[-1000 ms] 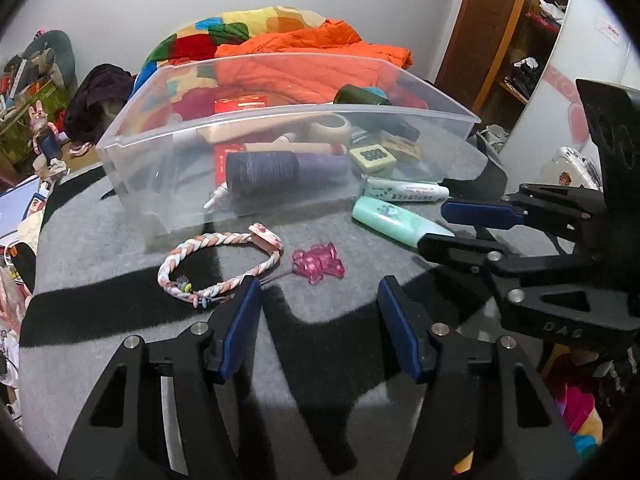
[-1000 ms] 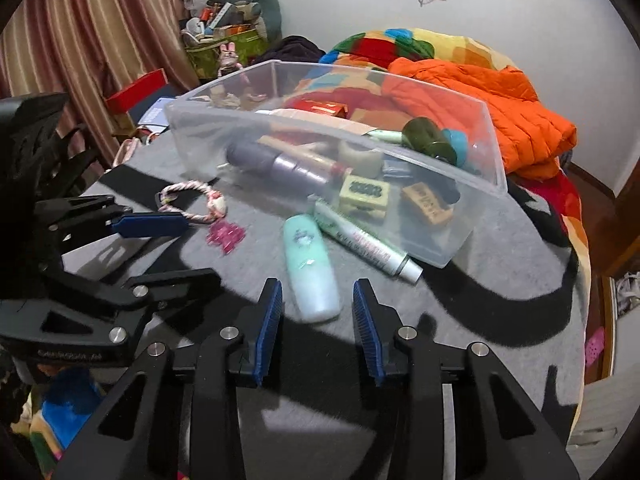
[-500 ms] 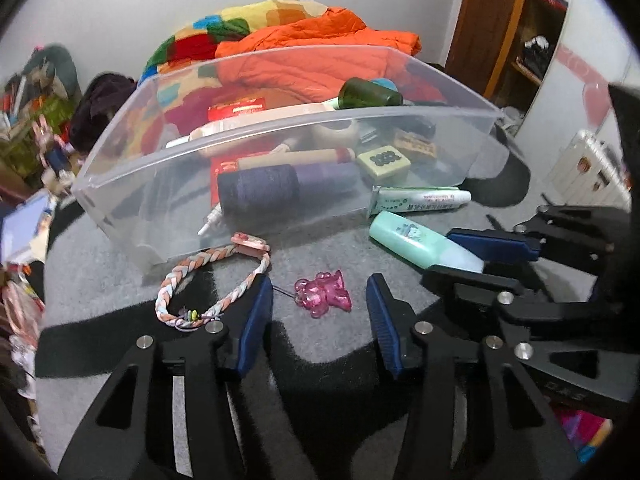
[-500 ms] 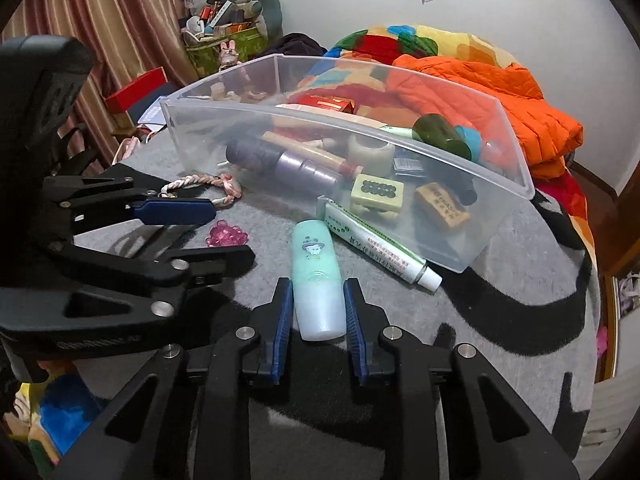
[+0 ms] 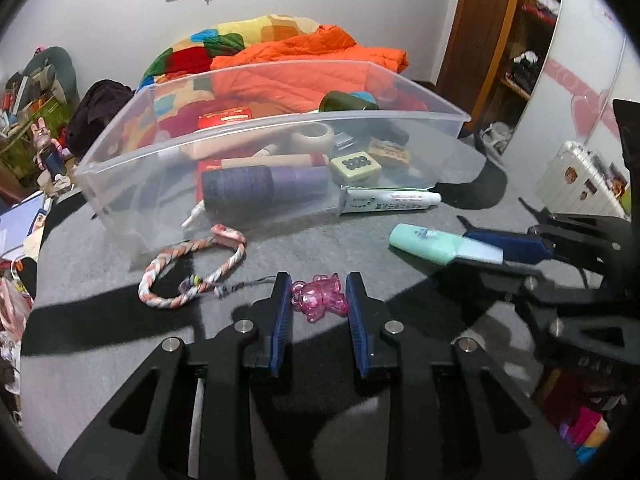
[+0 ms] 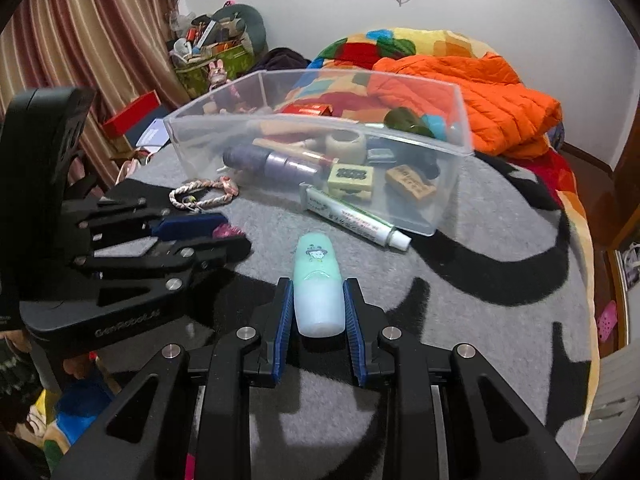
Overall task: Organize objects
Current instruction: 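Grasp the pink bear charm with the left gripper while the right grasps the mint bottle, then release the bear charm and mint bottle into the clear box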
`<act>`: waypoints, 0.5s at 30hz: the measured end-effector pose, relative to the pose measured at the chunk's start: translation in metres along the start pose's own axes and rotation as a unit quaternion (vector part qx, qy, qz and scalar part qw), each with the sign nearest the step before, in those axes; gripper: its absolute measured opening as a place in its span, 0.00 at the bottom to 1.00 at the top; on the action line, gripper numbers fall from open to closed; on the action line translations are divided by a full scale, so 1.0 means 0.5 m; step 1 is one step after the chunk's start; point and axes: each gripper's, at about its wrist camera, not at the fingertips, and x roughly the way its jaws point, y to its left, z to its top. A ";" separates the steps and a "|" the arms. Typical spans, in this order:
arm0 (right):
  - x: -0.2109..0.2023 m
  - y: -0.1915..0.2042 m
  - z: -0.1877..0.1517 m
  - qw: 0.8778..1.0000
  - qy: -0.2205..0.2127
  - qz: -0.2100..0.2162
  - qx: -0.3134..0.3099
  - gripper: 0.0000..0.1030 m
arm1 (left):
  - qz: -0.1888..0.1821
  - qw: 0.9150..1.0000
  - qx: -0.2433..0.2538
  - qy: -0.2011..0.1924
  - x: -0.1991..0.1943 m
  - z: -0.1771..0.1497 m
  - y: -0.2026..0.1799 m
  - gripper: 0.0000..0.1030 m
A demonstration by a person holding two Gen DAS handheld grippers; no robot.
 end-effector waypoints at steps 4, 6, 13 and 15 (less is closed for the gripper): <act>-0.021 -0.005 0.010 1.000 -0.017 0.005 0.007 0.22 | -0.004 0.999 -0.025 -0.025 -0.038 -0.003 0.012 0.27; -0.032 -0.008 0.019 0.999 -0.029 0.008 0.013 0.22 | -0.015 0.999 -0.040 -0.034 -0.056 0.002 0.020 0.27; -0.076 -0.011 0.065 0.997 -0.079 0.013 0.024 0.22 | 0.002 0.993 -0.066 -0.100 -0.130 0.044 0.050 0.27; -0.088 -0.011 0.080 0.995 -0.092 0.014 0.026 0.22 | 0.003 0.990 -0.072 -0.120 -0.153 0.059 0.057 0.27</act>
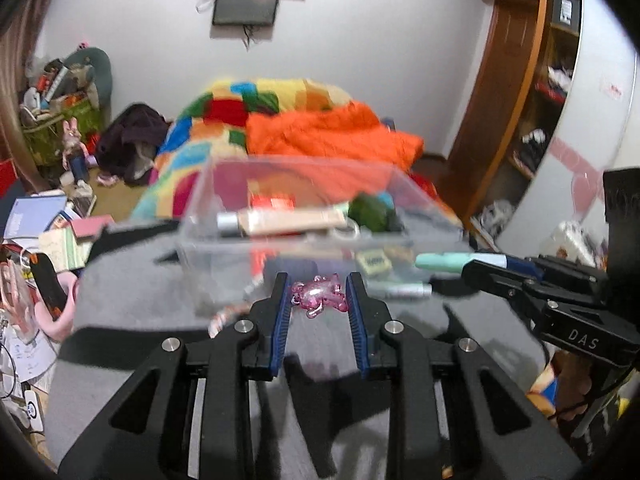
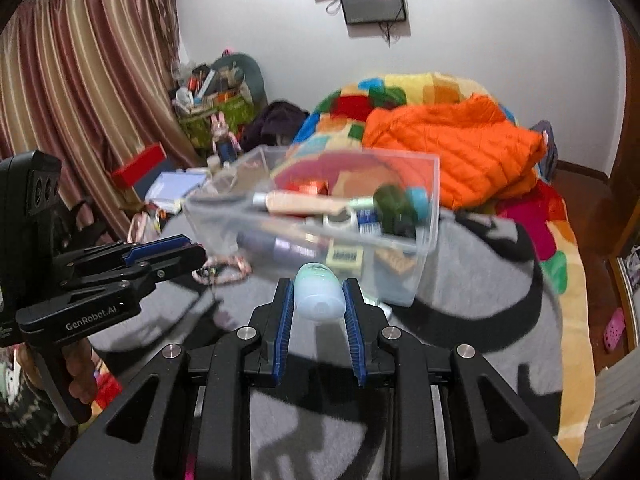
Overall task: Organize objects
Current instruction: 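Release the bear charm and mint bottle into the clear box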
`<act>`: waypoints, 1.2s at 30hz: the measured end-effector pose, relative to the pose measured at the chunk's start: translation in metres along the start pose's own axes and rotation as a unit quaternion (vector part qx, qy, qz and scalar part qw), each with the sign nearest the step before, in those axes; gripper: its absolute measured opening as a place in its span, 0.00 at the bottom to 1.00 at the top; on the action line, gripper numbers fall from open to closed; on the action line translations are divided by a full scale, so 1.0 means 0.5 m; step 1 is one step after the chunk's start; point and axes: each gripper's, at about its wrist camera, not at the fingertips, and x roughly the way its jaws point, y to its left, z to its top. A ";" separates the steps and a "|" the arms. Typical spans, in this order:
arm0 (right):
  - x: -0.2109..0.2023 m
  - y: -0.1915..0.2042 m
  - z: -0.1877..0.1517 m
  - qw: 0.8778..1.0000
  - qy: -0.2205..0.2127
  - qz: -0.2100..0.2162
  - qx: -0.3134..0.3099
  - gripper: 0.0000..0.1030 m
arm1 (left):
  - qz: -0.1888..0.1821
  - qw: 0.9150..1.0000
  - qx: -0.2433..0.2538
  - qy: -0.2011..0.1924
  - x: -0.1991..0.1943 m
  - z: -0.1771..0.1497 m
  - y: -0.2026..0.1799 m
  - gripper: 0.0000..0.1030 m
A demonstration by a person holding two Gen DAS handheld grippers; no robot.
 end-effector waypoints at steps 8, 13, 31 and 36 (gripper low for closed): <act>-0.014 0.005 0.070 0.999 -0.049 0.007 0.012 0.22 | 0.020 0.998 -0.011 -0.065 -0.047 0.072 0.016 0.27; 0.014 0.003 0.097 0.998 -0.053 0.001 0.015 0.22 | 0.029 0.995 -0.016 -0.095 -0.056 0.112 0.022 0.27; 0.161 -0.051 0.076 0.998 0.030 -0.031 0.039 0.22 | 0.041 0.999 -0.012 0.022 0.156 0.090 0.048 0.28; 0.149 -0.056 0.077 0.998 0.033 -0.030 0.041 0.35 | 0.043 0.999 -0.006 0.011 0.144 0.084 0.040 0.55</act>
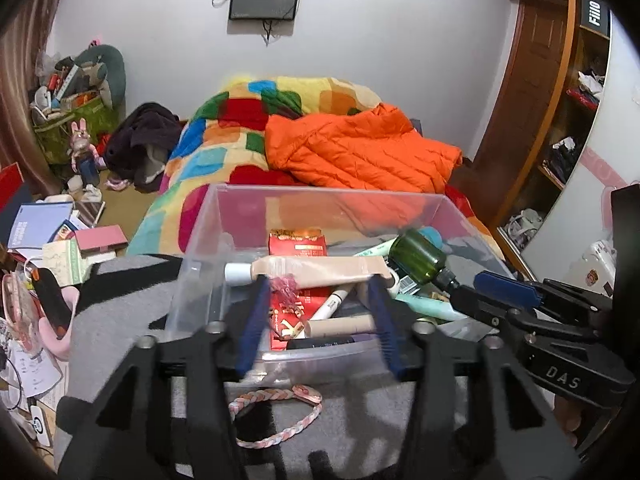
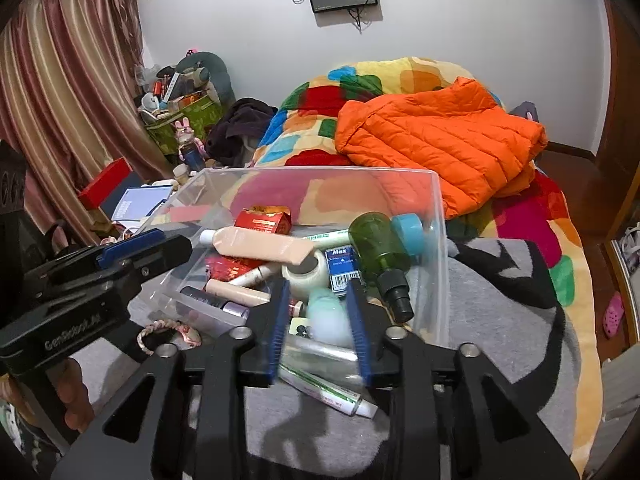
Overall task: Organize objects
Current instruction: 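Release the bear charm and mint bottle into the clear box, then grasp the rope bracelet with the left gripper while the right grasps the toothpaste tube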
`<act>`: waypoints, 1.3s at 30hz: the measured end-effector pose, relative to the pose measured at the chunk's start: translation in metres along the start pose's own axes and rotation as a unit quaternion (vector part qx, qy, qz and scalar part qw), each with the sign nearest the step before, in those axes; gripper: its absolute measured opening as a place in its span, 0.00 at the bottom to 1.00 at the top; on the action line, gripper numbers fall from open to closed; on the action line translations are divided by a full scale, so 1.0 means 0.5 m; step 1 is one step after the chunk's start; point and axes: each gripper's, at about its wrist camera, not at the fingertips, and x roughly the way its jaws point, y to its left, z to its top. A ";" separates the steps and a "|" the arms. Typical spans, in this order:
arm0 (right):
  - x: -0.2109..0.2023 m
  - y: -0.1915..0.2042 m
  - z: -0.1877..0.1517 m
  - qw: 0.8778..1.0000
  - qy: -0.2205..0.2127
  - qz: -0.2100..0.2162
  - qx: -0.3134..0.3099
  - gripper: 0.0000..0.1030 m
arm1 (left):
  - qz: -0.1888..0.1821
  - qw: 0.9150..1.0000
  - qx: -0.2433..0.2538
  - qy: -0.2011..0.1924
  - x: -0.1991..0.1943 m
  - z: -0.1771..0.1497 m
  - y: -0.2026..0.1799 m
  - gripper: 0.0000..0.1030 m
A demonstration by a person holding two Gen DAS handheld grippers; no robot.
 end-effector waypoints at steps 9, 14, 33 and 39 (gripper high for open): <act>-0.070 -0.005 -0.032 1.000 -0.018 0.005 -0.022 0.50 | 0.013 0.999 0.019 -0.023 -0.071 -0.025 0.005 0.81; -0.089 -0.010 -0.067 0.999 -0.009 0.000 -0.036 0.53 | 0.017 0.999 0.027 0.006 -0.080 -0.070 0.025 0.84; -0.003 0.023 -0.136 0.987 0.107 0.079 -0.089 0.28 | -0.021 0.986 0.053 0.155 0.028 -0.137 0.031 0.51; -0.012 0.041 -0.120 0.989 0.090 0.056 -0.105 0.28 | -0.018 0.987 0.052 0.151 0.022 -0.140 0.032 0.19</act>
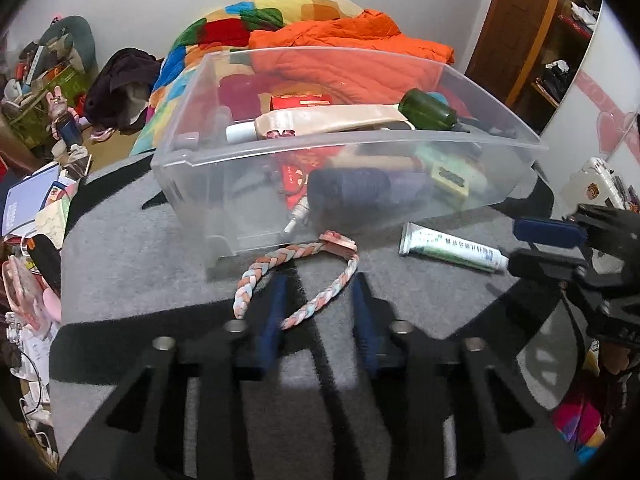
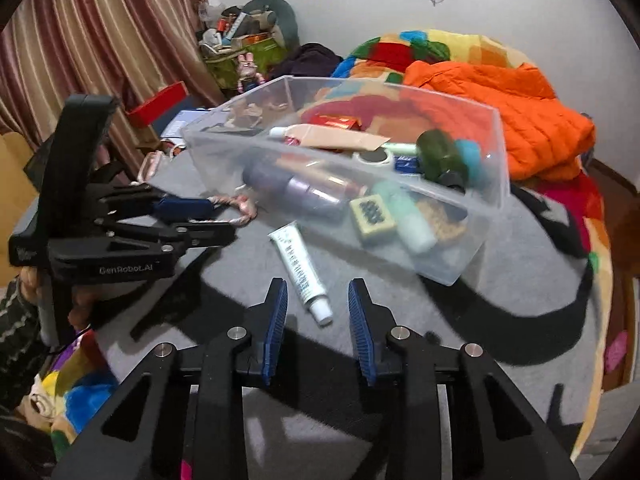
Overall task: Organize objects
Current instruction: 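Grasp the rope bracelet with the left gripper while the right grasps the toothpaste tube, then drop the bracelet and toothpaste into the clear box, open both grippers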
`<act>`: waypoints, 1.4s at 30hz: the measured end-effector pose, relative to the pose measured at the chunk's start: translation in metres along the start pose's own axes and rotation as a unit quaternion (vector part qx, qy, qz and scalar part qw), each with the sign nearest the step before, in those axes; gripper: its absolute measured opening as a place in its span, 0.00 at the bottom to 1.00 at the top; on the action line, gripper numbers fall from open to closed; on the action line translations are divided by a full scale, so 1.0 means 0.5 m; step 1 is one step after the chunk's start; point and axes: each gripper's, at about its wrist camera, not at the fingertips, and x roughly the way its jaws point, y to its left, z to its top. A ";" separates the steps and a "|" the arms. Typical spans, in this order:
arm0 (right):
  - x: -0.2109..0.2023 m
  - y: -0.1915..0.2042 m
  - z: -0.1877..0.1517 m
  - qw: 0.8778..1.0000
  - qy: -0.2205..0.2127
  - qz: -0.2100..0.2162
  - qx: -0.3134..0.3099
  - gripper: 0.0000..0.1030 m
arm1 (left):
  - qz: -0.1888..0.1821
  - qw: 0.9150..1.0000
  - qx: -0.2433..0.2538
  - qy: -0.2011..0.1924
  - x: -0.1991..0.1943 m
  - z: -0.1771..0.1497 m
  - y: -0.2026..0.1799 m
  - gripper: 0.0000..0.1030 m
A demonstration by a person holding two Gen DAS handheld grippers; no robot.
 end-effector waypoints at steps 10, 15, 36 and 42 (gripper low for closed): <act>0.060 0.035 0.010 0.998 0.033 -0.031 -0.040 0.31 | -0.041 0.999 0.010 0.003 -0.042 -0.043 -0.016 0.06; 0.049 0.045 -0.002 0.998 0.028 -0.017 -0.044 0.17 | -0.051 0.998 0.027 0.004 -0.069 -0.058 -0.027 0.06; -0.078 0.038 -0.004 0.998 -0.065 -0.004 0.022 0.14 | -0.015 0.999 0.038 -0.035 -0.051 -0.039 -0.047 0.03; -0.113 0.025 0.015 0.995 -0.096 -0.008 0.035 0.14 | -0.020 0.994 -0.010 -0.110 -0.139 -0.027 -0.025 0.03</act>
